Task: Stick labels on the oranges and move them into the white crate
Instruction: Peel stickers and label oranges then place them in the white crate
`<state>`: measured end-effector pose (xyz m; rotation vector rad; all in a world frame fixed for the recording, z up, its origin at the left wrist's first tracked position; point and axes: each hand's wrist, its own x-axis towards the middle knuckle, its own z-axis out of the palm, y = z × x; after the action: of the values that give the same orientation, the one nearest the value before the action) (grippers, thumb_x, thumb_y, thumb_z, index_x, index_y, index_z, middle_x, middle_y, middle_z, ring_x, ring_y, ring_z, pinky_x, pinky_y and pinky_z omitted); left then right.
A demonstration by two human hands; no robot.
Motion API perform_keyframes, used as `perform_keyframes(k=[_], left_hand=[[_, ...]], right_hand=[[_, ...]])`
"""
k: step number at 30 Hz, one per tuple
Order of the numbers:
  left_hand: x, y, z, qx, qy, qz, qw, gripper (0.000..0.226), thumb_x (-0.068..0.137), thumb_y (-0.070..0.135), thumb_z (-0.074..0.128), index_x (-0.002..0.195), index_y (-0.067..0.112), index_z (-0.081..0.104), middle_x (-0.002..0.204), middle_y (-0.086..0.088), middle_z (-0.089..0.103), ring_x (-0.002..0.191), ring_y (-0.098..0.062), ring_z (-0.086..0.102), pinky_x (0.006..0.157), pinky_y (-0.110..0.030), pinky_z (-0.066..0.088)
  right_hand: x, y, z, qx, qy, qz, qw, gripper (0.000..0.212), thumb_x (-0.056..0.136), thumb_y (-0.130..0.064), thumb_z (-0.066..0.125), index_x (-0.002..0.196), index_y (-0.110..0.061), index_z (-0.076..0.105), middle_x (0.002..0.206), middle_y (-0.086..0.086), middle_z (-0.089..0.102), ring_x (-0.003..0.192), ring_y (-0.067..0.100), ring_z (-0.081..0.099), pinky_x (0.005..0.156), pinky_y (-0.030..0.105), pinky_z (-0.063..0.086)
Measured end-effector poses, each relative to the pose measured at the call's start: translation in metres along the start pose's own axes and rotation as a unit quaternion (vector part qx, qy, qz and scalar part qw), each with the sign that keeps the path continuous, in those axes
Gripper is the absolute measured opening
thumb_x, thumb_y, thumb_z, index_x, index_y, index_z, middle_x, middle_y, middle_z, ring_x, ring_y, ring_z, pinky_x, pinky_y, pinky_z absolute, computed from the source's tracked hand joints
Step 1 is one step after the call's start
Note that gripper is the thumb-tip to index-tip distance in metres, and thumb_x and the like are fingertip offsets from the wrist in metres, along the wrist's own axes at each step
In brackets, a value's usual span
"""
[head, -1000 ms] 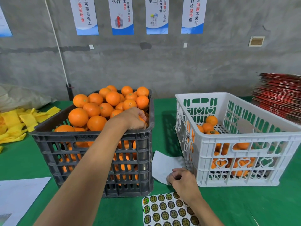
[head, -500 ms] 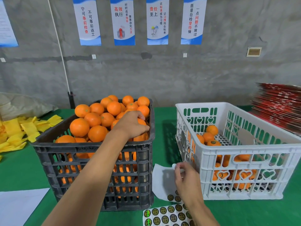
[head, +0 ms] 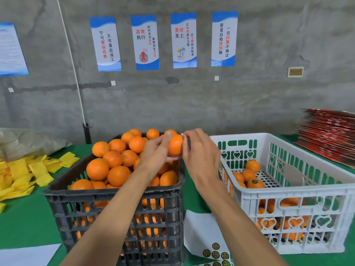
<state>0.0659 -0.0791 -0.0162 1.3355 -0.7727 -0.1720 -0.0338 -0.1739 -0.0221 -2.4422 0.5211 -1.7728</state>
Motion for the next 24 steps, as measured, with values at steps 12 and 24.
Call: perform_keyframes(k=[12, 24], left_hand=[[-0.006, 0.006, 0.000, 0.030, -0.008, -0.020, 0.999, 0.049, 0.107, 0.040, 0.047, 0.070, 0.019, 0.071, 0.055, 0.004, 0.060, 0.056, -0.010, 0.066, 0.061, -0.030, 0.061], [0.017, -0.028, -0.029, 0.546, -0.167, -0.210, 0.794, 0.034, 0.099, 0.021, 0.052, 0.130, 0.011, 0.061, 0.128, -0.007, 0.059, 0.114, -0.027, 0.057, 0.097, -0.032, 0.047]], right_hand=[[-0.024, -0.001, -0.020, 0.068, -0.257, -0.022, 0.964, 0.077, 0.104, -0.047, 0.043, 0.162, -0.013, 0.007, 0.168, 0.006, 0.023, 0.140, 0.024, 0.045, 0.103, 0.040, 0.046], [-0.039, 0.060, -0.039, -0.073, -0.206, 0.164, 0.962, 0.071, 0.091, 0.008, 0.058, 0.154, -0.011, 0.030, 0.170, 0.008, -0.002, 0.077, 0.032, 0.063, 0.060, 0.035, 0.041]])
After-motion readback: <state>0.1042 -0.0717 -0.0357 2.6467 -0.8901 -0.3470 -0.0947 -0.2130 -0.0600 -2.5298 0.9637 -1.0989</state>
